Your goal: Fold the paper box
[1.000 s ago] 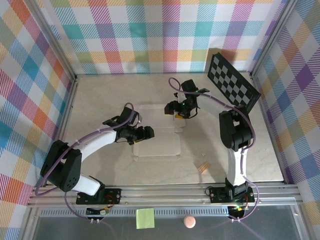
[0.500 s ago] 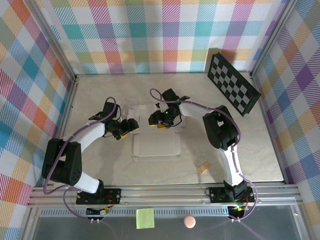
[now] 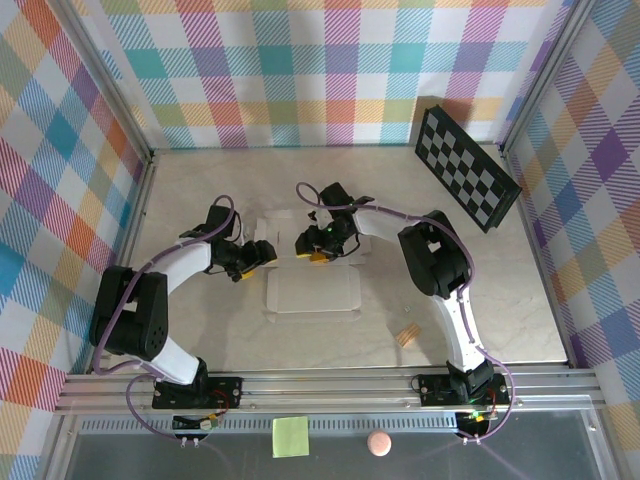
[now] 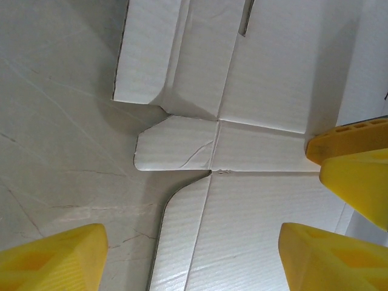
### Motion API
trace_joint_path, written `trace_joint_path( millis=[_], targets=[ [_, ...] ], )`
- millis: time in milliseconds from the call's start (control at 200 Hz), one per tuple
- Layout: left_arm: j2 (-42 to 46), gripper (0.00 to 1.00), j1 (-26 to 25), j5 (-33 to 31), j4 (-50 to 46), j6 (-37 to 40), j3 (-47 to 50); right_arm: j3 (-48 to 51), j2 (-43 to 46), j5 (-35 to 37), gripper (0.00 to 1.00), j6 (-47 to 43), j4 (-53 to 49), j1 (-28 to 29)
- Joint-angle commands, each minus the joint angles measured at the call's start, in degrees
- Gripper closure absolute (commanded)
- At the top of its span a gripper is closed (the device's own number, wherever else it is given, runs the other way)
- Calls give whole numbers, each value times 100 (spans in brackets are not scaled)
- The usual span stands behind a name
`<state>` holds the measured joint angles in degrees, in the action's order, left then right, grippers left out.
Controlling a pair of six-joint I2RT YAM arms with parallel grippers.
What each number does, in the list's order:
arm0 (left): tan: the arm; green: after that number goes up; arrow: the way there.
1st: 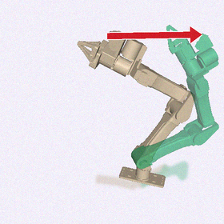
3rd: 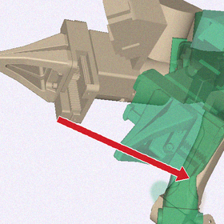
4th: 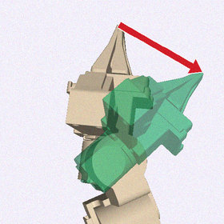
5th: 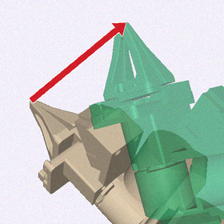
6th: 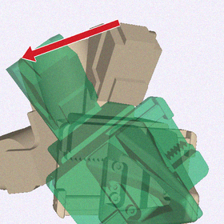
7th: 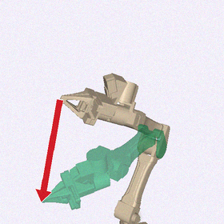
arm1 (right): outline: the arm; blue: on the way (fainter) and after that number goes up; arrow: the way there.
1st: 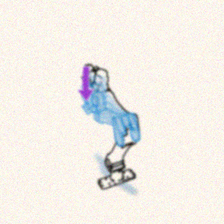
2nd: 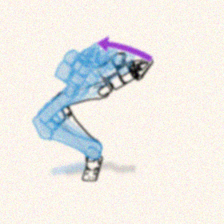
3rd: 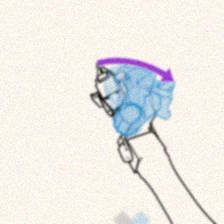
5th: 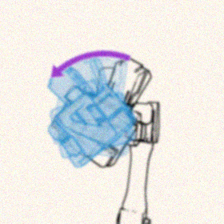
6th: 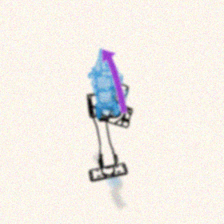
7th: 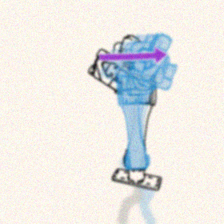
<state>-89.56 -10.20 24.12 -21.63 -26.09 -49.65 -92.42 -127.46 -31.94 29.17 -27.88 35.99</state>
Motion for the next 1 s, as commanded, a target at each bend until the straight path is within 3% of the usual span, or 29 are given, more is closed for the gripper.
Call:
trace_joint_path(
  millis=[0, 225, 825, 995],
  targets=[
    [-135, 26, 64, 137, 53, 108, 18, 217, -41, 252, 47, -139, -163, 31],
    [-361, 27, 57, 241, 21, 198, -103, 853, 376, 301, 47, -204, 3, 33],
    [-828, 37, -65, 502, 254, 86, -410, 892, 389, 242, 47, -195, 87, 31],
    [-785, 45, -71, 656, 401, -13, -416, 875, 392, 246, 47, -175, 96, 29]
  ],
)
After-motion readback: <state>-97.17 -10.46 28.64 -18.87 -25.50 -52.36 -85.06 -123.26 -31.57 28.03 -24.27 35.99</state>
